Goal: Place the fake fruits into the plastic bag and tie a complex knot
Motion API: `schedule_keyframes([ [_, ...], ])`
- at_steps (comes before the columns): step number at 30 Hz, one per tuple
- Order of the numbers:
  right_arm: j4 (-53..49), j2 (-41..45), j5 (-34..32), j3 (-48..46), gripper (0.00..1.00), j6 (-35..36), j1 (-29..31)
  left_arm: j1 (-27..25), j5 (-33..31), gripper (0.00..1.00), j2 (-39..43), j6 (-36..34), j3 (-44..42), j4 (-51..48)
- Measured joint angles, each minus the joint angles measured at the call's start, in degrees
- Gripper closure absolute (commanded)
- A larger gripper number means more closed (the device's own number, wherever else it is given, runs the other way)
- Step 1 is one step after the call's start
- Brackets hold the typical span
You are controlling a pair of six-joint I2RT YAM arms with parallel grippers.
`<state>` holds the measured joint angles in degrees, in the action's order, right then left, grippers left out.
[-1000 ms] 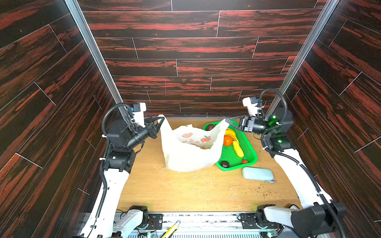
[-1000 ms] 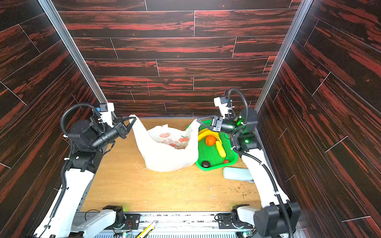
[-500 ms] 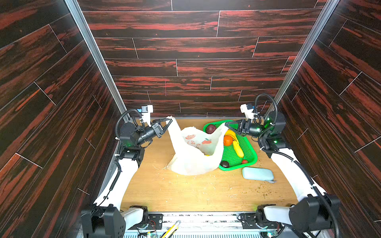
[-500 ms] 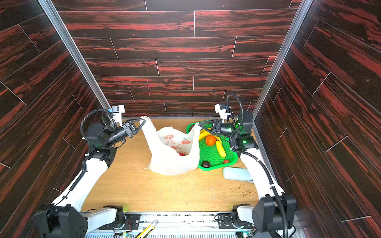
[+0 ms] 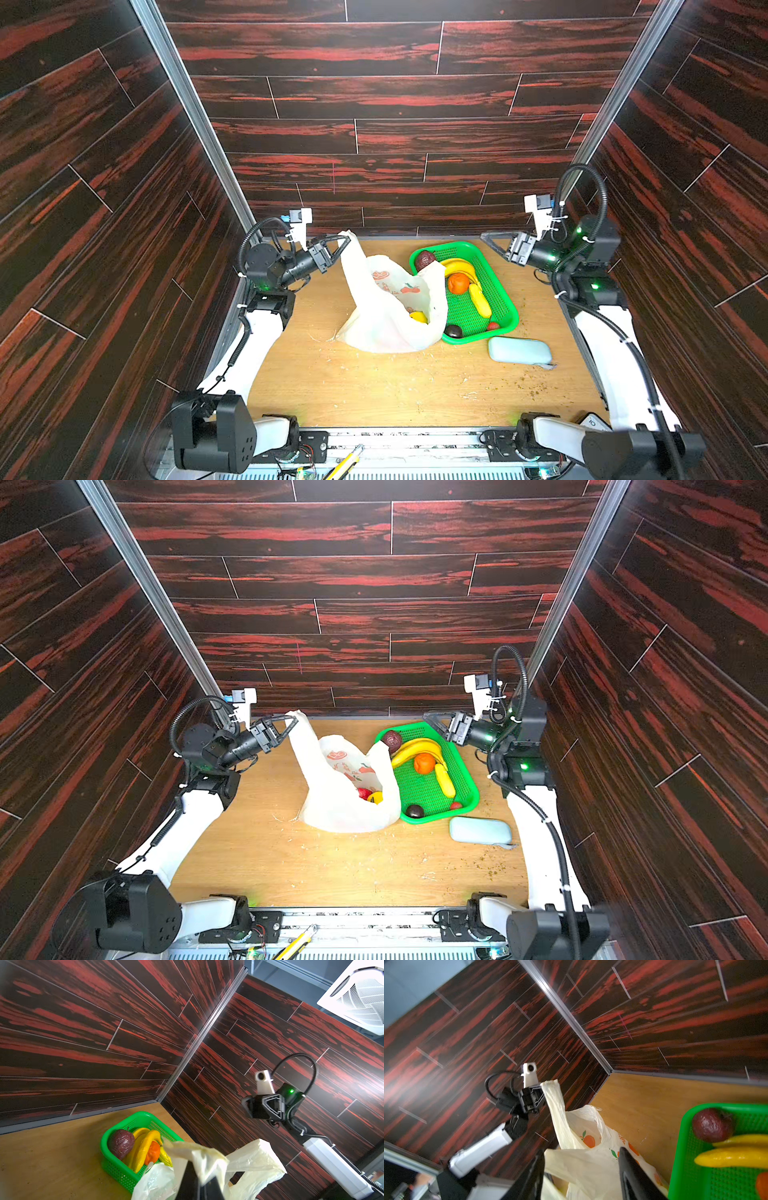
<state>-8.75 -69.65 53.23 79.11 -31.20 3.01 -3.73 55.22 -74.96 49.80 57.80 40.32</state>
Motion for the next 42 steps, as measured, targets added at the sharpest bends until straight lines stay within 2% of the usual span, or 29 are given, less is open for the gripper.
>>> schedule_keyframes([
  [8, -10.84, -9.88, -0.15, 15.43, 0.42, 19.76, 13.20, -3.82, 1.64, 1.00, -2.82, 0.35, 1.88, 4.83],
  [15, -17.79, -19.56, -0.87, 23.76, 0.37, 35.47, 20.55, -5.86, 2.05, 1.00, -5.64, 0.33, 4.17, 7.15],
  [18, -18.84, -22.99, -0.26, 27.19, 0.34, 39.63, 21.90, -6.58, 2.27, 1.00, -6.60, 0.57, 5.05, 8.33],
  [23, -19.58, -29.33, 1.73, 33.33, 0.33, 44.13, 23.15, -7.98, 2.95, 1.00, -8.09, 1.49, 5.70, 10.38],
  [32, -22.03, -39.08, 6.29, 43.67, 0.34, 48.19, 24.74, -8.98, 4.72, 1.00, -8.37, 1.75, 6.03, 11.43],
  [38, -25.35, -41.81, 8.11, 47.01, 0.41, 50.56, 26.27, -9.38, 5.53, 1.00, -8.37, 1.70, 6.19, 11.65],
  [42, -27.02, -42.34, 8.57, 47.98, 0.51, 51.65, 26.91, -9.51, 5.90, 1.00, -8.37, 1.68, 6.19, 11.63],
])
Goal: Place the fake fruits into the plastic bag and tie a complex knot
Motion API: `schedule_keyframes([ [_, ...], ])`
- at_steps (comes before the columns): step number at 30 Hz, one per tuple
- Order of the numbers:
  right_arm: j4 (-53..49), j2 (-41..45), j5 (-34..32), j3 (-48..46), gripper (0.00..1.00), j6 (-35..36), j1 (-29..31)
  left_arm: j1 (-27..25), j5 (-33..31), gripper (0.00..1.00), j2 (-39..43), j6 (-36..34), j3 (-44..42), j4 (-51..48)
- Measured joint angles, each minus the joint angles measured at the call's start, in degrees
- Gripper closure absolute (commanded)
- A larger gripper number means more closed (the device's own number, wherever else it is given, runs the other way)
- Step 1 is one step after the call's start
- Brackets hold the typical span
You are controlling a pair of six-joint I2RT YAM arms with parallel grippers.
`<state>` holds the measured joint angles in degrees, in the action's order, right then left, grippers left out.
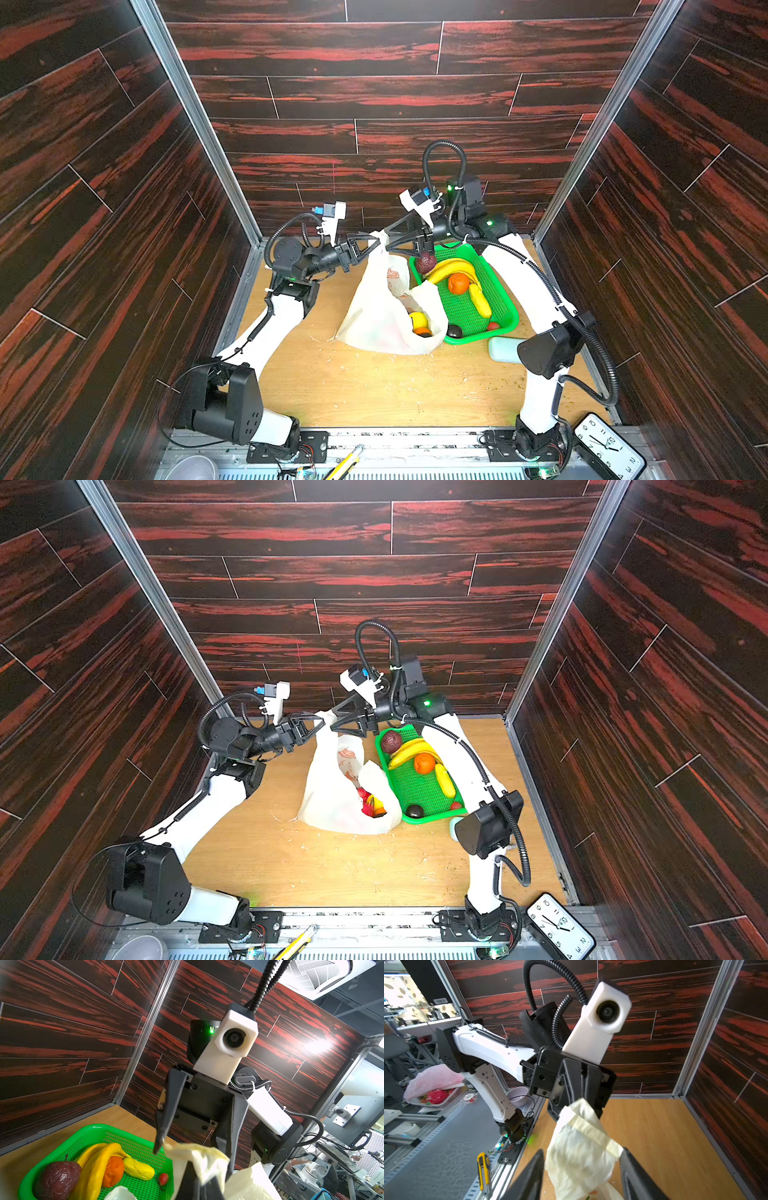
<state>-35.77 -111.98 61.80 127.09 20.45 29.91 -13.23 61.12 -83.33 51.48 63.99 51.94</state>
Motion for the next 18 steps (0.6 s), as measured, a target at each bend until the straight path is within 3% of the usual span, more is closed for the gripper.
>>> schedule_keyframes([
  [5, -1.95, -0.98, 0.22, 1.57, 0.70, 0.92, 0.07, -0.09, 0.02, 1.00, 0.00, -0.02, 0.00, -0.02],
  [10, -3.89, -1.18, -0.22, 2.08, 0.99, 1.49, 0.07, -0.17, 0.00, 1.00, 0.02, -1.03, 0.11, -1.05],
  [11, -4.44, -1.18, -0.52, 2.10, 1.00, 1.44, -0.07, -0.11, -0.24, 0.98, 0.13, -1.29, 0.11, -1.22],
  [14, -4.96, -1.16, -1.33, 2.14, 1.00, 1.03, -0.17, -0.15, -1.16, 0.85, 0.63, -3.63, 0.20, -3.69],
  [18, -5.62, -1.14, -2.95, 2.16, 1.00, 0.52, -0.13, -0.15, -3.85, 0.60, 3.96, -9.75, -0.68, -11.08],
])
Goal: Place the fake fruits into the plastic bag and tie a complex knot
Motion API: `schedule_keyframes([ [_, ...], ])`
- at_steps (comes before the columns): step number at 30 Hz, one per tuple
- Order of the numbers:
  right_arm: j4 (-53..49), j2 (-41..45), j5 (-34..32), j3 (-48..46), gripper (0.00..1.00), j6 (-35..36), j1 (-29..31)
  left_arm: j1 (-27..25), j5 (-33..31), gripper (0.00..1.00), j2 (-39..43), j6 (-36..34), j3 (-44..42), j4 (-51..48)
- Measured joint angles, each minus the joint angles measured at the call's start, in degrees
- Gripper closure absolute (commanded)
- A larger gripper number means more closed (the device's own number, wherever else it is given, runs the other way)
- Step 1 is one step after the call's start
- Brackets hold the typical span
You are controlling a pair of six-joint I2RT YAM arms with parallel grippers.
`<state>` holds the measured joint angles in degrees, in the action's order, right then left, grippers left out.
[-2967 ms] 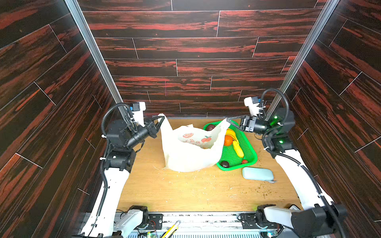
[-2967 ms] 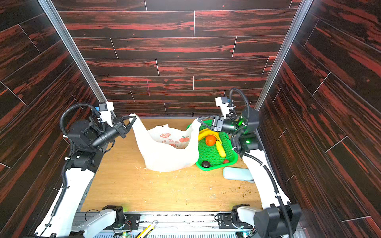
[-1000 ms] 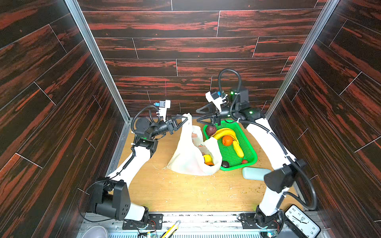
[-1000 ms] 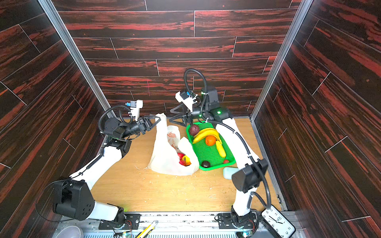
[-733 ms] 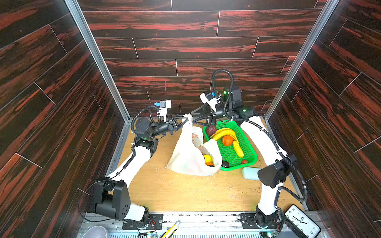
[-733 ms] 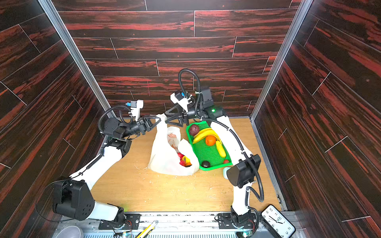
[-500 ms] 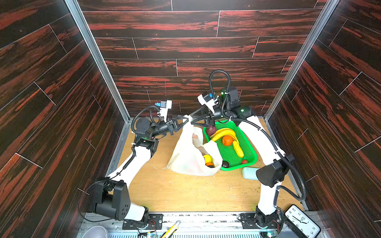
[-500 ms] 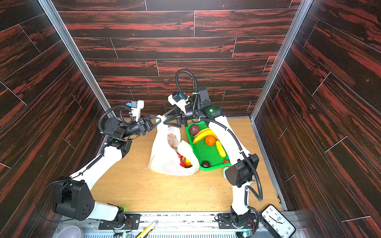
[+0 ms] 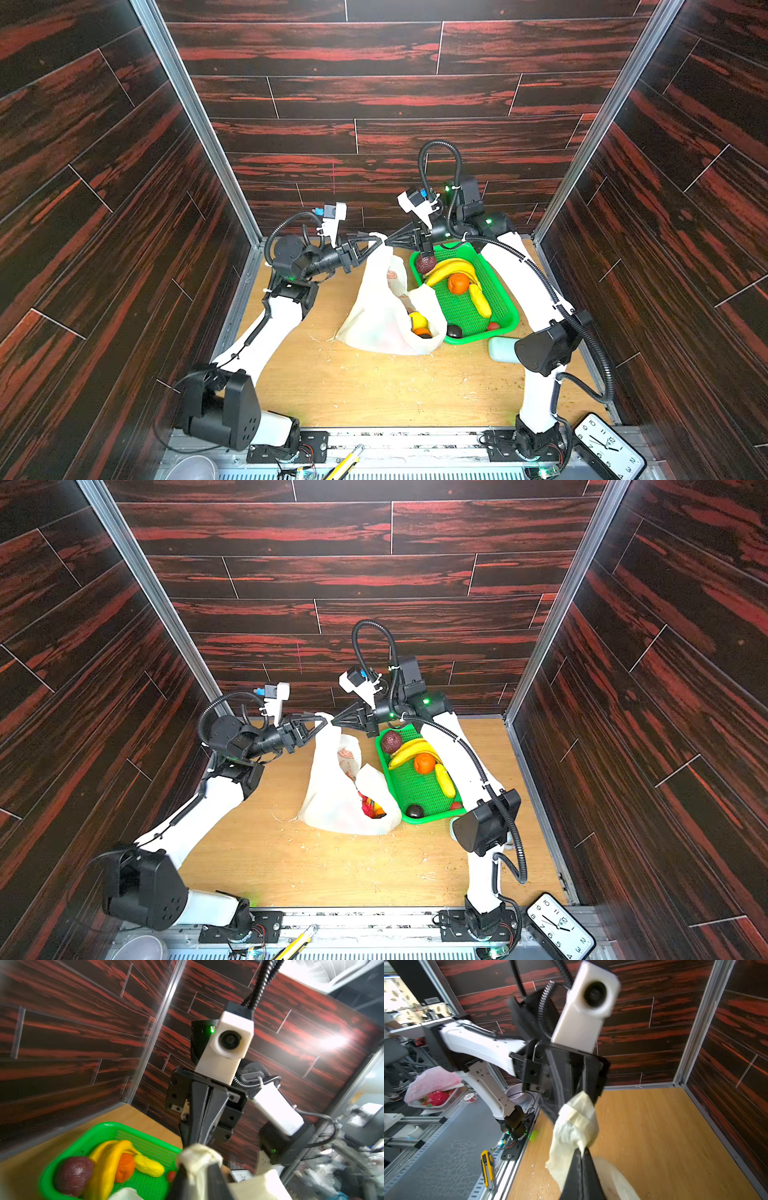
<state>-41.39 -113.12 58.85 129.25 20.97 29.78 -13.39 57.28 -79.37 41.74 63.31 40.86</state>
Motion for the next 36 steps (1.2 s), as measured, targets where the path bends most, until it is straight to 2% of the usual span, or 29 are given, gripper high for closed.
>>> schedule_keyframes([
  [1, -0.15, 0.07, -0.48, 0.00, 1.00, -0.42, 0.07, 0.17, -0.96, 0.51, 1.42, -1.92, -0.61, -2.25],
  [5, -0.83, 0.09, -2.78, 0.15, 1.00, -2.03, 0.17, 1.60, -4.55, 0.25, 7.48, -6.91, -3.76, -8.13],
  [9, -1.46, 0.09, -4.42, 0.37, 1.00, -3.96, 0.15, 2.99, -7.48, 0.14, 10.95, -10.67, -5.29, -12.70],
  [11, -1.51, 0.09, -4.48, 0.55, 1.00, -4.79, 0.17, 3.04, -8.22, 0.11, 10.84, -11.58, -5.35, -13.44],
  [18, -1.40, 0.09, -4.83, 0.70, 1.00, -7.56, 0.17, 1.42, -7.54, 0.11, 7.26, -11.56, -5.60, -12.13],
  [26, -0.33, 0.09, -5.33, 3.37, 1.00, -11.10, 0.20, -2.05, -7.48, 0.14, 6.95, -12.46, -6.40, -12.15],
  [30, 0.22, 0.09, -5.73, 4.46, 1.00, -12.85, 0.22, -3.67, -8.02, 0.22, 6.25, -13.77, -6.64, -12.31],
  [36, 0.35, 0.09, -6.01, 4.70, 1.00, -14.64, 0.22, -5.01, -8.44, 0.43, 3.54, -15.02, -6.64, -12.96],
])
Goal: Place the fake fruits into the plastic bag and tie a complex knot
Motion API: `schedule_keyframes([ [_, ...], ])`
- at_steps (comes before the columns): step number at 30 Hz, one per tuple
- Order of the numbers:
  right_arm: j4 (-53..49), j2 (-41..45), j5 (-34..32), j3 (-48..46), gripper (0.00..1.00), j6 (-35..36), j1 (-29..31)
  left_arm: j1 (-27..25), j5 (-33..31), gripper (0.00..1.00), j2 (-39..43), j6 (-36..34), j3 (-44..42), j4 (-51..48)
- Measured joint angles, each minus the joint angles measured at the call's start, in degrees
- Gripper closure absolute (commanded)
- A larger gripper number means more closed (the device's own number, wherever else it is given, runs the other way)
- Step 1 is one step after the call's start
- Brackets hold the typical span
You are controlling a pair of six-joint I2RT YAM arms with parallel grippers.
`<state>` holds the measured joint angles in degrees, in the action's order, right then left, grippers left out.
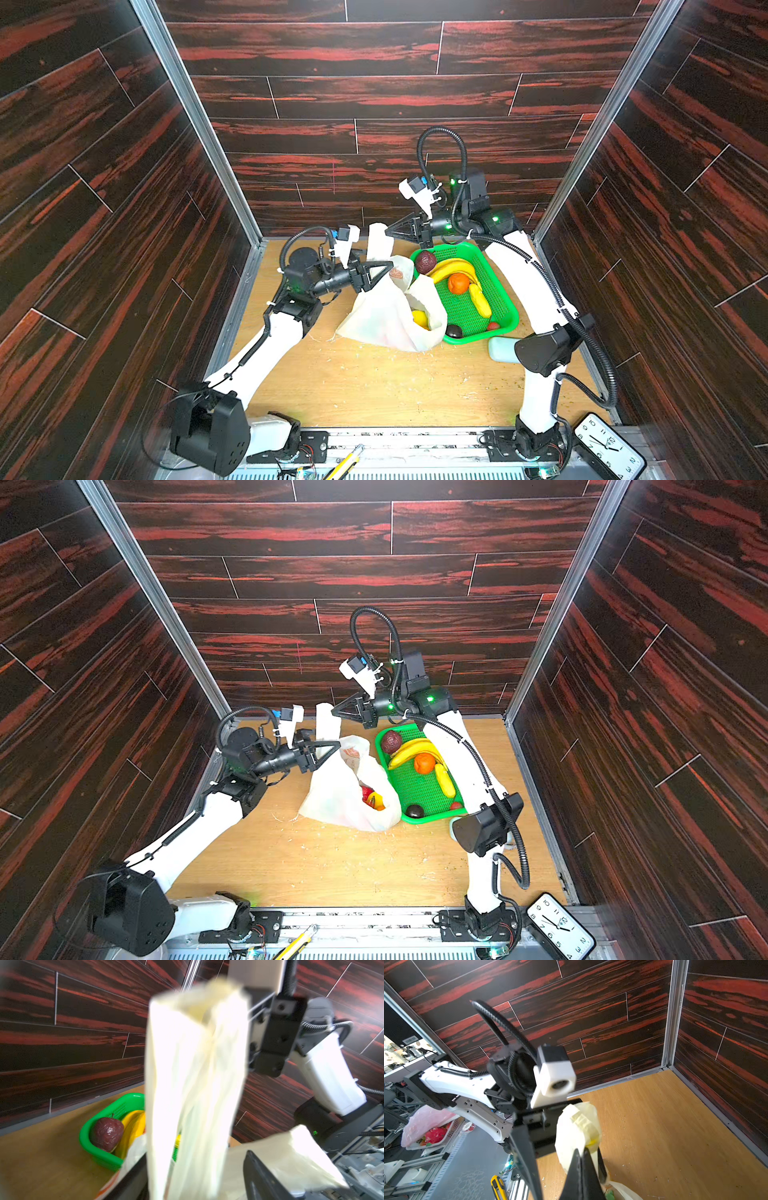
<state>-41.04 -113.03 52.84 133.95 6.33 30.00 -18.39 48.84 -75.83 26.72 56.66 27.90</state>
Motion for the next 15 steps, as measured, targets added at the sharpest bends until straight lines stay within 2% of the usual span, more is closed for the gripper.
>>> schedule_keyframes([
  [3, -0.09, 0.00, -0.22, 0.26, 0.98, -0.31, 0.00, -0.35, -0.24, 0.63, -0.72, -0.50, 0.02, -0.24],
  [8, -1.05, 0.07, -1.51, 0.94, 0.66, 0.85, -0.09, -0.37, -0.39, 0.83, -0.85, -1.01, 0.09, -0.66],
  [10, -1.88, 0.52, -1.95, 0.92, 0.53, 1.49, -0.42, -0.37, -0.33, 0.88, -0.83, -1.33, 0.09, -0.98],
  [13, -2.21, 2.14, -1.86, -0.20, 0.37, 2.47, -1.29, -0.37, 0.44, 0.90, -0.83, -1.49, 0.09, -1.36],
  [15, -2.05, 3.69, -1.20, -1.81, 0.30, 3.04, -2.08, -0.37, 1.25, 0.91, -0.83, -1.46, 0.09, -1.38],
])
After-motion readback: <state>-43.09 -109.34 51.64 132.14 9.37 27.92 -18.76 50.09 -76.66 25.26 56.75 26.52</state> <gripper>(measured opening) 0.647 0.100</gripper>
